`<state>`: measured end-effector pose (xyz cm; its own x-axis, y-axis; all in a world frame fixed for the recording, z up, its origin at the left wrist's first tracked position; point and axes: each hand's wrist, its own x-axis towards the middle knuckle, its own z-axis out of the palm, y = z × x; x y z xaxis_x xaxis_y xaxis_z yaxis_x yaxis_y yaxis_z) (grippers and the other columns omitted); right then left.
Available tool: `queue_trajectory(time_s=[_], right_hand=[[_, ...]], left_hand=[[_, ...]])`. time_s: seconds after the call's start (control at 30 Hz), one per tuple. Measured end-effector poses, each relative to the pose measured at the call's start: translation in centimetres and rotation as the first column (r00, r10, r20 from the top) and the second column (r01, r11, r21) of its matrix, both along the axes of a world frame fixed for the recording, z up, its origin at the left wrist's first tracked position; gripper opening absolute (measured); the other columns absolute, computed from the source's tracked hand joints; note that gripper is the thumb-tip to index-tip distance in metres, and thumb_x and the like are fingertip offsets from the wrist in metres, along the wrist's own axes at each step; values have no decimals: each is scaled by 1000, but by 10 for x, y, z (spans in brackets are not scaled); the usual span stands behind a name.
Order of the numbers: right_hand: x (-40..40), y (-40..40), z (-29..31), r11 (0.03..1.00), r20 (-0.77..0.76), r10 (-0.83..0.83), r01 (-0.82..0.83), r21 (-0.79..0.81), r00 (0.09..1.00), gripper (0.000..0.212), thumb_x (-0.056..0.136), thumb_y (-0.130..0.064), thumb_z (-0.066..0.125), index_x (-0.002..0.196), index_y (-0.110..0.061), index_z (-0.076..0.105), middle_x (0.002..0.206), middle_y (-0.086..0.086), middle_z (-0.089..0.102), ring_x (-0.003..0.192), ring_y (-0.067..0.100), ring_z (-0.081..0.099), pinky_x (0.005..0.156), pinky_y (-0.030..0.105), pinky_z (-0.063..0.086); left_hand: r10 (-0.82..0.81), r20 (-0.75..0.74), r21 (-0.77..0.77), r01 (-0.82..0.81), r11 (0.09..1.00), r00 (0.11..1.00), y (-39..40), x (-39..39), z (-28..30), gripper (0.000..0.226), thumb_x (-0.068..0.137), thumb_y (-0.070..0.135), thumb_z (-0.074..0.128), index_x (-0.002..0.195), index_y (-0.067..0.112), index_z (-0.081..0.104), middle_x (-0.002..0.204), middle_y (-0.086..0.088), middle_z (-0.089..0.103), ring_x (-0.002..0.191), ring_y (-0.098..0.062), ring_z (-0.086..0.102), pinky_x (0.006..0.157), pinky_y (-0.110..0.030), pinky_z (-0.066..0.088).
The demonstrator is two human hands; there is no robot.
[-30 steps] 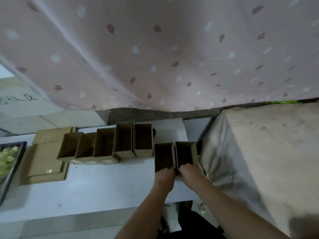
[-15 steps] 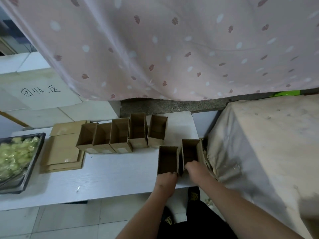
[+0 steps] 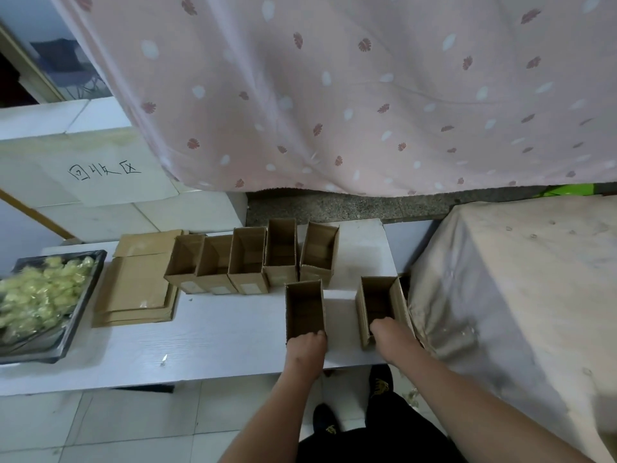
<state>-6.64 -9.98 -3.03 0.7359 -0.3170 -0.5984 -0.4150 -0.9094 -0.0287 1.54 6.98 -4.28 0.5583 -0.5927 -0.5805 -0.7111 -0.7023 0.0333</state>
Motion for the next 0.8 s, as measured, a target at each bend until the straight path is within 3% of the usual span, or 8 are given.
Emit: queue_trajectory(time_s=[0.17, 0.27, 0.37, 0.43, 0.53, 0.6, 0.7, 0.8], right_hand=[[3, 5, 1, 999, 32, -36, 35, 13, 999, 29, 90, 2, 55, 71, -14, 40, 71, -1, 38, 76, 22, 49, 69, 31, 40], [5, -3, 2, 974, 145, -199, 179, 139, 969, 30, 94, -8, 57, 68, -18, 43, 73, -2, 47, 78, 20, 53, 68, 28, 41], [7, -17, 6, 849, 249, -485, 384, 363, 838, 13, 92, -15, 63, 79, -14, 66, 81, 1, 66, 82, 20, 63, 72, 30, 51], [5, -27, 8, 668, 257, -713, 520, 533, 653, 7, 89, -15, 68, 88, -10, 73, 84, 2, 71, 83, 20, 65, 74, 30, 52], [1, -32, 10, 148, 49, -982, 580, 801, 182, 11, 87, -10, 73, 97, -8, 73, 88, 6, 73, 83, 24, 68, 73, 33, 58], [-2, -29, 14, -181, -169, -983, 446, 877, -67, 11, 86, -4, 73, 96, -8, 70, 86, 11, 73, 77, 27, 70, 59, 30, 58], [-8, -23, 16, -380, -359, -925, 253, 890, -126, 17, 88, -8, 73, 105, -8, 69, 95, 14, 75, 89, 32, 73, 66, 35, 60], [-15, -21, 16, -374, -366, -927, 188, 908, -77, 24, 89, -13, 73, 112, -7, 69, 104, 15, 75, 99, 33, 72, 73, 41, 60]], left_hand=[[112, -29, -72, -114, 991, 993, 0, 9, 3, 35, 93, 4, 53, 128, 10, 50, 122, -11, 64, 109, -31, 63, 83, -37, 48], [204, -40, -206, -208, 956, 978, -8, 9, 8, 32, 93, 21, 54, 124, 12, 55, 122, -9, 62, 111, -30, 59, 90, -39, 47], [344, -60, -351, -343, 871, 937, -19, 6, 20, 37, 93, 38, 54, 119, 12, 60, 116, -5, 61, 109, -26, 57, 92, -37, 48], [463, -109, -457, -458, 762, 880, -30, 6, 28, 30, 97, 32, 50, 112, 10, 62, 111, -6, 62, 105, -24, 57, 91, -37, 50], [606, -419, -478, -732, 486, 676, -54, 7, 44, 28, 102, 28, 47, 99, 5, 63, 97, -9, 65, 87, -19, 61, 83, -38, 55], [616, -639, -309, -888, 341, 460, -73, 4, 58, 36, 104, 38, 45, 109, 5, 61, 105, -10, 65, 91, -17, 62, 82, -34, 54], [605, -759, -25, -940, 340, 240, -100, -3, 69, 68, 100, 59, 41, 146, 9, 41, 140, -14, 52, 124, -30, 53, 98, -39, 46], [560, -828, 220, -939, 264, -37, -116, -10, 74, 88, 89, 73, 50, 148, 9, 35, 145, -17, 47, 129, -37, 50, 101, -45, 49]])
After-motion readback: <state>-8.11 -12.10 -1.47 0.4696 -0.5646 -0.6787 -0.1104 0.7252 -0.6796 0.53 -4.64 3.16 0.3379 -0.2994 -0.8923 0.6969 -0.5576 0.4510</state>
